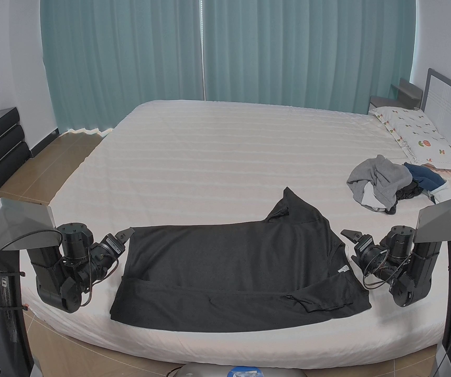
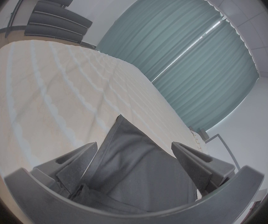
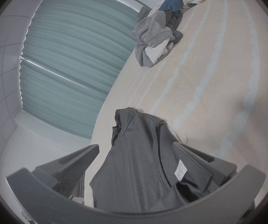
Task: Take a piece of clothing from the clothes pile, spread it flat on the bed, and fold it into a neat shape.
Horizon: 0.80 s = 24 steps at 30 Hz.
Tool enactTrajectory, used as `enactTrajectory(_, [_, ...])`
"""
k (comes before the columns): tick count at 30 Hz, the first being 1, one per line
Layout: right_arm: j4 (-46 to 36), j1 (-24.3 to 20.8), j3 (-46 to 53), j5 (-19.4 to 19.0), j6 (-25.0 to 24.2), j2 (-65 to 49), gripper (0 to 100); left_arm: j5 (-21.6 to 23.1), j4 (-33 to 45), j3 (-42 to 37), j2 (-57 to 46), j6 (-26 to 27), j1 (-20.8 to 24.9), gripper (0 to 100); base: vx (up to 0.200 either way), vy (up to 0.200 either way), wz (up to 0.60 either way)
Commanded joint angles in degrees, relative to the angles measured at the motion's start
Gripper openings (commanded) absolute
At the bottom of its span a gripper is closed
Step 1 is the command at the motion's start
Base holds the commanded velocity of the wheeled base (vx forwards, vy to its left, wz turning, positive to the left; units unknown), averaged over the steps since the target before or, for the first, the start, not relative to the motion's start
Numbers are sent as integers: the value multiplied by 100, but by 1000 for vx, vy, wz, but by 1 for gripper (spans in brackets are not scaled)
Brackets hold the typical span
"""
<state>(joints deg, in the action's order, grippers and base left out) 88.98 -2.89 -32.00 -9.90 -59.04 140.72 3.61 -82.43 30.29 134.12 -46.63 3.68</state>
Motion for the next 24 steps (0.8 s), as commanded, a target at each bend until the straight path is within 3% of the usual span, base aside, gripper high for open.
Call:
enactTrajectory(1, [76,-10,45,6,6,61,100,0,667,873,-18,295,-78,100,0,0,0])
enactTrajectory(9, [76,-27,54,6,6,61,100,26,2653,2938,369,330,-87,100,0,0,0])
enactTrajectory(16, [76,-45,62,6,6,61,100,87,4104,4310,1037,725,-96,100,0,0,0])
enactTrajectory(20, [76,-45,62,6,15,70,100,-9,4306,4995,1521,725,-140,100,0,0,0])
enactTrajectory(24, [76,-45,62,6,15,61,100,-36,4350,4995,1538,743,-148,100,0,0,0])
